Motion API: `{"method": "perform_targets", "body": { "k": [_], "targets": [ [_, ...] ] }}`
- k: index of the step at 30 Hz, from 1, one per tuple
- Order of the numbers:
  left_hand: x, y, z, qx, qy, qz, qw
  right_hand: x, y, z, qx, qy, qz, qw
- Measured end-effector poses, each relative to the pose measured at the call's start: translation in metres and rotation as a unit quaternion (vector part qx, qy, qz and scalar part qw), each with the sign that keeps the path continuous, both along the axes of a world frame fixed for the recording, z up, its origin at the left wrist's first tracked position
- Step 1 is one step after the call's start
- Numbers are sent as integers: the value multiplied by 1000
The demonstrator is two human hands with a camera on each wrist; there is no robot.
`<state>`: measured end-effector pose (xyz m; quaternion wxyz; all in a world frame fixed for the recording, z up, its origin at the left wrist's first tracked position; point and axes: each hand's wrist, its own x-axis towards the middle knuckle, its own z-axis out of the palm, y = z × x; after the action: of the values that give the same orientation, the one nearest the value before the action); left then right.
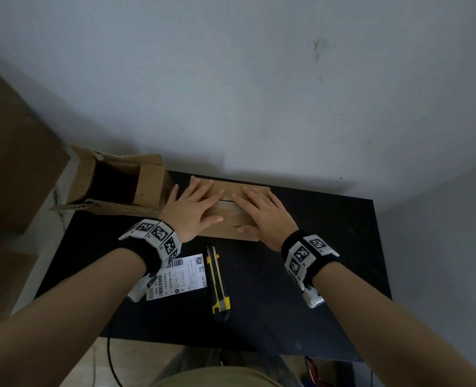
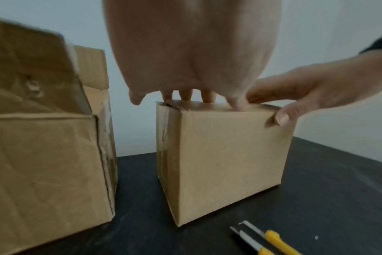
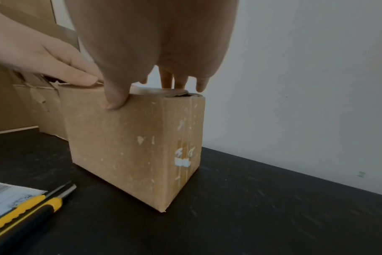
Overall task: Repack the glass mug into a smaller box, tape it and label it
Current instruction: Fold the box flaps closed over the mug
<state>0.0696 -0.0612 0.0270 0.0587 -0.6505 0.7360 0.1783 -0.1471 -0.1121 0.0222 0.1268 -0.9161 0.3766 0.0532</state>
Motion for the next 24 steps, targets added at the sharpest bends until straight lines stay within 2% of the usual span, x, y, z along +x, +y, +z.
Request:
{"method": "perform_targets", "body": {
  "k": [4,10,15,24],
  "targets": [
    [2,-2,1,-27,-55,-36,997,-1,3,-6,-23,3,8,1000],
    [-1,-16,9,-13,-73,-62,995,-4,4,-21,-42,-13,13,999],
    [-4,-26,11,61,24,-14,998,-3,8,-23,-61,-31,10,998],
    [0,-14,10,43,77,-6,996,3,23,-20,-73,-35,32,996]
  ]
}}
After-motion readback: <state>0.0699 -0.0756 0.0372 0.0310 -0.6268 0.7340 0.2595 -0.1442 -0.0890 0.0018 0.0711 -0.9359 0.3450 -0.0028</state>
